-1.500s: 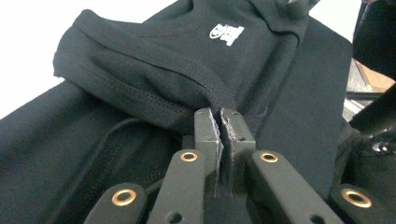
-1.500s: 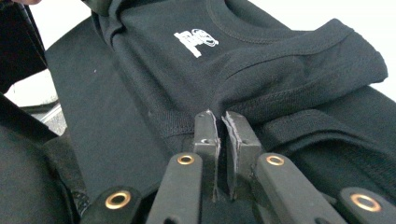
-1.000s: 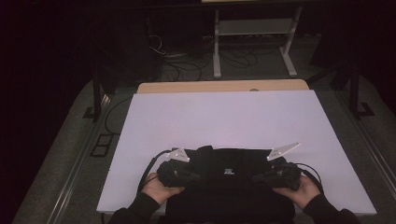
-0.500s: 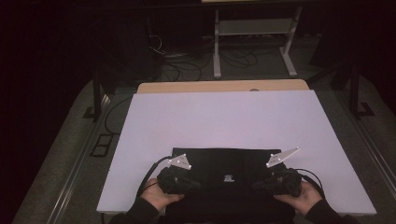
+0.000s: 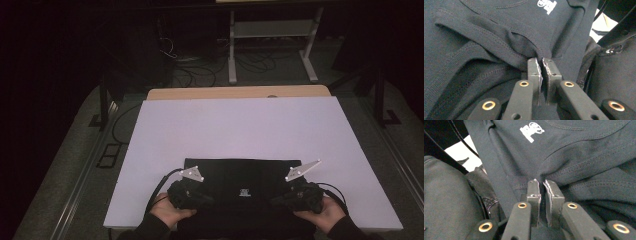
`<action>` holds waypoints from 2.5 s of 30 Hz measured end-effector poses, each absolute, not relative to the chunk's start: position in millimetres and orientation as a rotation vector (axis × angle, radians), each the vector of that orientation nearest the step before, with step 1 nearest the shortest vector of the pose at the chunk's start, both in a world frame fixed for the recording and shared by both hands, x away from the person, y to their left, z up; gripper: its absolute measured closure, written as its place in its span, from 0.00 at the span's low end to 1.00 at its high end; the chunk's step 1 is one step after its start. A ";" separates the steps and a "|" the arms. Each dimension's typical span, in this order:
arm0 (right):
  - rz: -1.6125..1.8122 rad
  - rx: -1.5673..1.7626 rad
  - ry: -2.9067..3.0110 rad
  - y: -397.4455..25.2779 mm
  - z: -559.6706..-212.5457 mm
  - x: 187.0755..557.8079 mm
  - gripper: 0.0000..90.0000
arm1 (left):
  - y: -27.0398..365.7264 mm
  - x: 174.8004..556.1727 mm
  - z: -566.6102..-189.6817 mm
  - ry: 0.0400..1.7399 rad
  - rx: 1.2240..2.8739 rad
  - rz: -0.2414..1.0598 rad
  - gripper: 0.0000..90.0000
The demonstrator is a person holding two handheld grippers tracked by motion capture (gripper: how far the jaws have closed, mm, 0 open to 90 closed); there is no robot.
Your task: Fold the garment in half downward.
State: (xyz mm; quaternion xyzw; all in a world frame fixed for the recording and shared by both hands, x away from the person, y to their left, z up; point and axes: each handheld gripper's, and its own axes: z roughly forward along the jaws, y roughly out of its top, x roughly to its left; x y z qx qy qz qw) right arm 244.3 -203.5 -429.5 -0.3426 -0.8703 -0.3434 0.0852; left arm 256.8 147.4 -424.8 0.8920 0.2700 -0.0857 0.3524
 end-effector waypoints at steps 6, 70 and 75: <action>-1.019 -1.032 -2.590 -203.5 -429.4 242.9 0.87 | 148.5 257.0 -424.7 0.691 2.312 -0.221 0.91; -1.253 -1.167 -2.710 -246.7 -374.8 286.8 0.00 | 174.0 307.0 -377.8 0.694 2.160 0.001 0.00; -1.249 -1.181 -2.705 -249.5 -377.4 293.1 0.00 | 176.6 312.8 -380.2 0.700 2.176 0.005 0.00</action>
